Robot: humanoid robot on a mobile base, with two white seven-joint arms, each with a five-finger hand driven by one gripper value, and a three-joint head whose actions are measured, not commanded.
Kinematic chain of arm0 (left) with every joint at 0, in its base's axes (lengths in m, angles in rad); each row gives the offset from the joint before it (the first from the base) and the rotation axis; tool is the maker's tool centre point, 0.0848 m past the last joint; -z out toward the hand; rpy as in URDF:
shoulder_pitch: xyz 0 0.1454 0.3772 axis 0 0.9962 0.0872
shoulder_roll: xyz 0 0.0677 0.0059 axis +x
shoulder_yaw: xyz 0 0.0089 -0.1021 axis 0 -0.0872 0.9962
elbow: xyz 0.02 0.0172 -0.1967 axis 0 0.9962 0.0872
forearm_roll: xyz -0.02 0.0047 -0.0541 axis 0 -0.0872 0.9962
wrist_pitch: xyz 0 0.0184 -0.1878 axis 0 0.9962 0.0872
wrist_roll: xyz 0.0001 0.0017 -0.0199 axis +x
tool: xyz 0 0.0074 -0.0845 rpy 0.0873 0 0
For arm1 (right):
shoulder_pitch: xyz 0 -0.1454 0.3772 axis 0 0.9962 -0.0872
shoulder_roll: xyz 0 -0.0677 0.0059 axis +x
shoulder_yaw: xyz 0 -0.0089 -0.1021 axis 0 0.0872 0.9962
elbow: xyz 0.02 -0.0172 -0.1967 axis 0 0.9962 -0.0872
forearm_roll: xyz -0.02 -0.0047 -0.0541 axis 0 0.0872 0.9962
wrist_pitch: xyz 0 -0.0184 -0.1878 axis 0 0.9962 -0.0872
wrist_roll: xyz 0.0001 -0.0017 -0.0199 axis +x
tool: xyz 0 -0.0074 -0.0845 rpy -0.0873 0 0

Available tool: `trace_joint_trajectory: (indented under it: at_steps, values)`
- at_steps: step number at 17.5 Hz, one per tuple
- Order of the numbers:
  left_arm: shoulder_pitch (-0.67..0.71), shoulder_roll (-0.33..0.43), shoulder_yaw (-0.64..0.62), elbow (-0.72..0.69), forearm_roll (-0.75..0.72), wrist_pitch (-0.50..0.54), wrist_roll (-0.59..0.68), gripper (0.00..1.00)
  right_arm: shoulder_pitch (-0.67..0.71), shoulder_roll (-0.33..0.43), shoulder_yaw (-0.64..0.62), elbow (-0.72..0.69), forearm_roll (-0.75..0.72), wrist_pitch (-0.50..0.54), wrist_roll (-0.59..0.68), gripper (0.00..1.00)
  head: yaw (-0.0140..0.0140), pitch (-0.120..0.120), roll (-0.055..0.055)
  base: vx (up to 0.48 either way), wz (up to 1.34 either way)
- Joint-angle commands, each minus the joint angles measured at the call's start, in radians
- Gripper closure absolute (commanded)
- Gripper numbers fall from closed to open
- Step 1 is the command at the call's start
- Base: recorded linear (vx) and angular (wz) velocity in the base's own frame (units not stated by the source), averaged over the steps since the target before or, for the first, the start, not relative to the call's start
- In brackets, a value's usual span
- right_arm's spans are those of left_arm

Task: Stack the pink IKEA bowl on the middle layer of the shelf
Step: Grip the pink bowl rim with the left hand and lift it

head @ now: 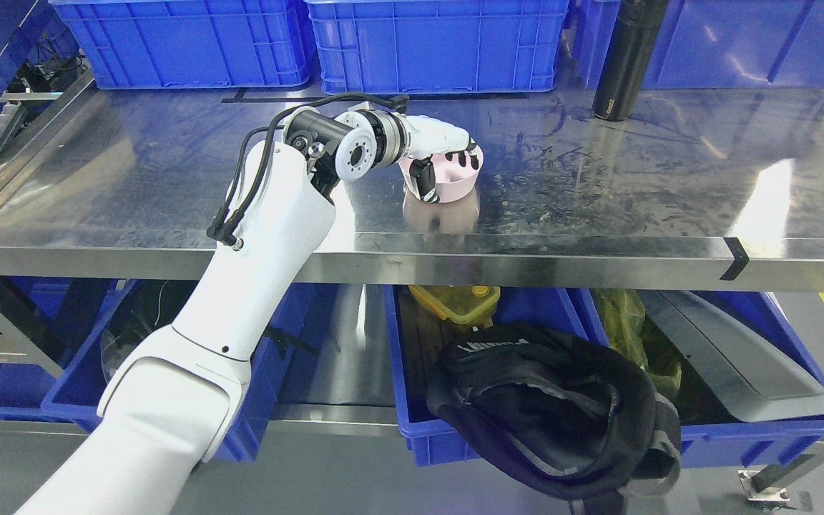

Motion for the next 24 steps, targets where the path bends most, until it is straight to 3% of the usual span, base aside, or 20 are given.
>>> trace_joint_trajectory:
  at_steps: [1, 20, 22, 24]
  values:
    - [-0.043, -0.033, 0.011, 0.115, -0.001, -0.008, 0.005, 0.40, 0.023, -0.017, 0.000, -0.017, 0.000, 0.000, -0.001, 0.00, 0.0000, 0.000, 0.000, 0.000, 0.00]
    - [-0.077, -0.033, 0.002, 0.276, -0.001, -0.010, 0.031, 0.29, 0.023, -0.017, 0.000, -0.017, 0.000, 0.000, -0.001, 0.00, 0.0000, 0.000, 0.000, 0.000, 0.00]
    - [-0.077, -0.033, 0.004, 0.278, -0.001, -0.010, 0.030, 0.35, 0.023, -0.017, 0.000, -0.017, 0.000, 0.000, -0.001, 0.00, 0.0000, 0.000, 0.000, 0.000, 0.00]
    - [-0.077, -0.033, 0.016, 0.276, 0.001, -0.010, 0.030, 0.50, 0.023, -0.017, 0.000, -0.017, -0.001, 0.000, -0.001, 0.00, 0.0000, 0.000, 0.000, 0.000, 0.00]
